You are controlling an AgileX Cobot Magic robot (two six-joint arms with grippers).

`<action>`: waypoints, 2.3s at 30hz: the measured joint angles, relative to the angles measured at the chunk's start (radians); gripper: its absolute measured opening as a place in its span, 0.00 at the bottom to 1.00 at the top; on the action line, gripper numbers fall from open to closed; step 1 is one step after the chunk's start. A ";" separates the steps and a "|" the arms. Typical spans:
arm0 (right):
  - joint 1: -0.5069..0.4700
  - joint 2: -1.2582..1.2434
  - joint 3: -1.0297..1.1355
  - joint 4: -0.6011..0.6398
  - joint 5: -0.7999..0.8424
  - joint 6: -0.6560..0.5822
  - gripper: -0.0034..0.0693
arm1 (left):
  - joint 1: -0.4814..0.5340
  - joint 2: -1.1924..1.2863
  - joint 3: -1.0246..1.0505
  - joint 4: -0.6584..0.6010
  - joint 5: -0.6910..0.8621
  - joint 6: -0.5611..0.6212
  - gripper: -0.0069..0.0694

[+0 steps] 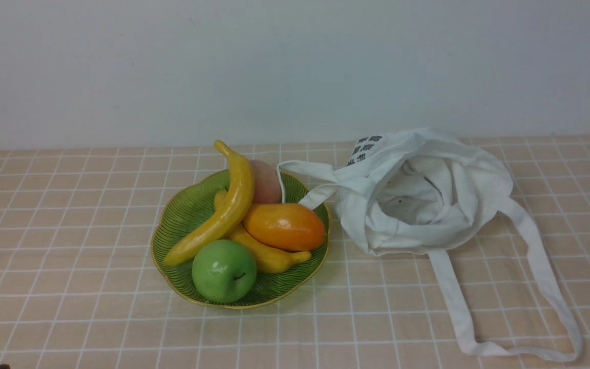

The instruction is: Take the fruit out of the bag on the brown coffee tablecloth and place them on the plate.

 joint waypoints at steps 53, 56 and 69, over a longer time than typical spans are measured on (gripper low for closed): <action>-0.266 0.002 0.602 0.134 -0.243 -0.318 0.03 | 0.000 0.000 0.000 0.000 0.000 0.000 0.08; -0.266 0.002 0.602 0.134 -0.243 -0.318 0.03 | 0.000 0.000 0.000 0.000 0.000 0.000 0.08; -0.266 0.002 0.602 0.134 -0.243 -0.318 0.03 | 0.000 0.000 0.000 0.000 0.000 0.000 0.08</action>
